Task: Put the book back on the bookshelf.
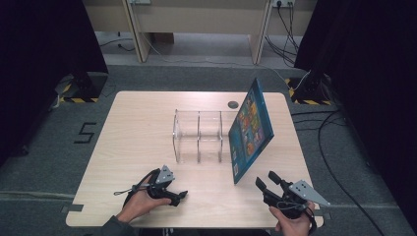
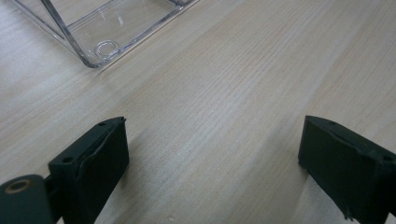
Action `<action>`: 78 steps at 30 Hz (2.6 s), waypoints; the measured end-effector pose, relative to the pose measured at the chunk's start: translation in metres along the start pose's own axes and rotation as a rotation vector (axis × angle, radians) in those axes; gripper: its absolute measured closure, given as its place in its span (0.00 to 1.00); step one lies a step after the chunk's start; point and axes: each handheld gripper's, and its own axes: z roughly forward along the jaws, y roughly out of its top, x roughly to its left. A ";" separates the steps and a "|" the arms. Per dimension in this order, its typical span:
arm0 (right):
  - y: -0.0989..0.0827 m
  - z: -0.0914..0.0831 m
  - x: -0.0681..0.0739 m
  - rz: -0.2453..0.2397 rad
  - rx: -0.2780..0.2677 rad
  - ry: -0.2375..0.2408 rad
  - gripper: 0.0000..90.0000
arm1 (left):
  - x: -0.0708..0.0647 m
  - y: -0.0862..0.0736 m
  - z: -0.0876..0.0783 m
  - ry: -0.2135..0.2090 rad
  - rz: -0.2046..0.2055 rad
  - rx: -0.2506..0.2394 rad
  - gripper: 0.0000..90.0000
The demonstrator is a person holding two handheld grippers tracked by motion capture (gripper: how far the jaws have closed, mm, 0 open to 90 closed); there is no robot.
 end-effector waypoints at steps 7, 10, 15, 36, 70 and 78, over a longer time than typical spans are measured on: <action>-0.002 -0.006 -0.009 -0.012 0.006 -0.032 0.42 | 0.000 0.000 0.000 -0.001 0.002 0.001 0.08; -0.003 -0.008 -0.012 -0.003 0.004 -0.042 0.41 | 0.000 0.000 0.000 -0.001 0.002 0.002 0.08; -0.003 -0.012 -0.018 -0.009 -0.001 -0.066 0.38 | 0.000 0.000 0.000 -0.001 0.002 0.003 0.08; -0.006 -0.026 -0.036 0.001 0.000 -0.099 0.32 | 0.000 0.000 0.000 -0.003 0.003 0.003 0.07; -0.023 -0.042 -0.042 -0.070 0.178 -0.122 0.22 | -0.001 0.000 0.000 -0.003 0.004 0.004 0.07; -0.029 -0.047 -0.042 -0.099 0.225 -0.143 0.21 | -0.001 0.000 0.000 -0.004 0.004 0.005 0.07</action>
